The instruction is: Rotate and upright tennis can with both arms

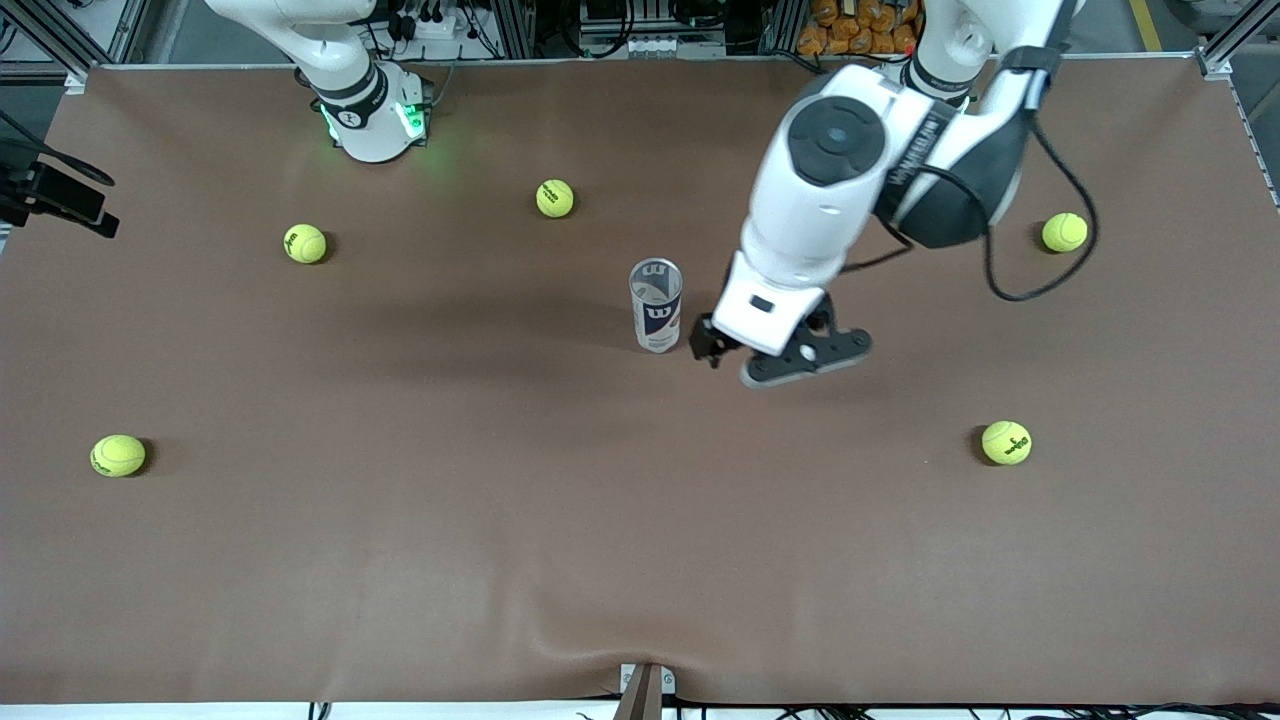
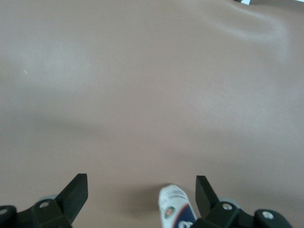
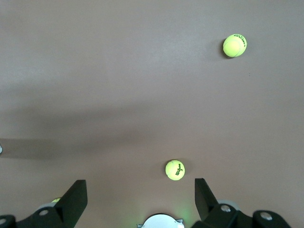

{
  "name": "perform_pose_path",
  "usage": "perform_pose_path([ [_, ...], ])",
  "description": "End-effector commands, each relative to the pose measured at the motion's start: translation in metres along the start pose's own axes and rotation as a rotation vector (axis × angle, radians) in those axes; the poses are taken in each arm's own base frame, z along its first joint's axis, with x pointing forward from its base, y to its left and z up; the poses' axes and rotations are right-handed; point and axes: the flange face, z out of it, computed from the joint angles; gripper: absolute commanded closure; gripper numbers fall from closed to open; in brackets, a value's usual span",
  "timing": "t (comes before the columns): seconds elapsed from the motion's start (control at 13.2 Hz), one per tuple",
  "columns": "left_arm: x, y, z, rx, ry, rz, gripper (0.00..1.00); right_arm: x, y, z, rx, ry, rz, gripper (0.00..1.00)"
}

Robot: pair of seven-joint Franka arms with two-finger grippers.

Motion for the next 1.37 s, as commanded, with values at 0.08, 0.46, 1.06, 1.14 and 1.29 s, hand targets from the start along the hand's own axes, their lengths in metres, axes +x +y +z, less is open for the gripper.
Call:
perform_pose_path([
  [0.08,0.037,-0.049,-0.008,0.034,-0.014,0.017,0.0,-0.002,0.003,-0.005,-0.007,0.003,0.017,0.0],
  [0.46,0.086,-0.123,-0.032,-0.024,-0.028,-0.04,0.0,-0.002,0.003,-0.005,-0.007,0.001,0.016,0.0],
  [1.06,0.073,-0.207,-0.123,0.062,-0.044,0.108,0.0,-0.002,0.009,-0.008,-0.004,0.008,-0.087,0.0],
  [1.14,0.062,-0.214,-0.139,0.076,-0.059,0.143,0.0,-0.002,0.008,-0.008,0.0,0.008,-0.082,0.0],
  [1.29,0.043,-0.229,-0.169,0.087,-0.07,0.137,0.0,-0.002,0.01,-0.008,0.006,0.008,-0.078,0.0],
])
